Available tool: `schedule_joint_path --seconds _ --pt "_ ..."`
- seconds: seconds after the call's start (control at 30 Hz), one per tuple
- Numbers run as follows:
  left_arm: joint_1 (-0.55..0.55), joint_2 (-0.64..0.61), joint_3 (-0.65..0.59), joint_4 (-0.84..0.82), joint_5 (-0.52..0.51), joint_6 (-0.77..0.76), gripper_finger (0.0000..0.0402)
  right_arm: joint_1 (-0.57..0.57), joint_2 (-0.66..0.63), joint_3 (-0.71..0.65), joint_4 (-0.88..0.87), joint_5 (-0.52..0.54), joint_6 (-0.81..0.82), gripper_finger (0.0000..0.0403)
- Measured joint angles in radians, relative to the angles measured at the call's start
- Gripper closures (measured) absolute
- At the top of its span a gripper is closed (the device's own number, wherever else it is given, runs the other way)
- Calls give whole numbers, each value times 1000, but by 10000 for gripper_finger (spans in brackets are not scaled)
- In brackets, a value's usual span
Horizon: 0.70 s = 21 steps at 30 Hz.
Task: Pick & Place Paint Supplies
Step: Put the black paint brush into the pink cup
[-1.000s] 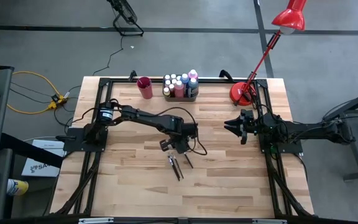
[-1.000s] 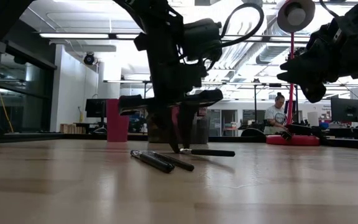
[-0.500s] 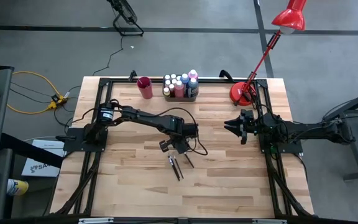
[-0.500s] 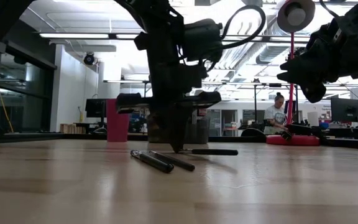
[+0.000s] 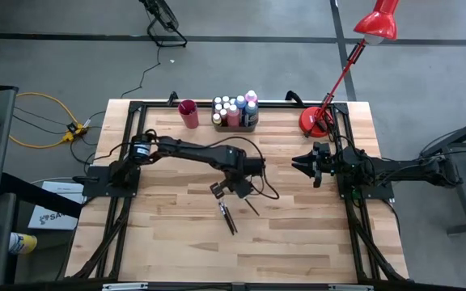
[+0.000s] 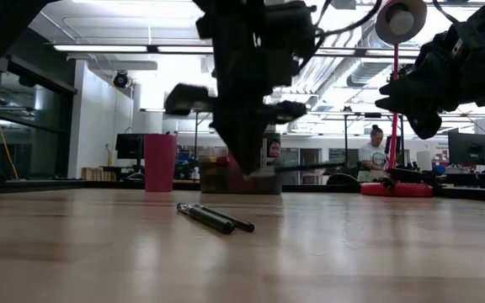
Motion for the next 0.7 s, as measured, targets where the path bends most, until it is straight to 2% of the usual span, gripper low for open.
schedule_joint_path --seconds 0.1,0.37,0.53,0.7 --pt "0 0 55 -78 -44 -31 401 0 0 0 0 0 0 280" --pt "2 -2 199 -426 -377 -21 401 0 0 0 0 0 0 280" --pt "17 -3 259 -625 -481 -17 401 0 0 0 0 0 0 280" --pt "60 -43 269 -630 -562 -8 401 0 0 0 0 0 0 280"
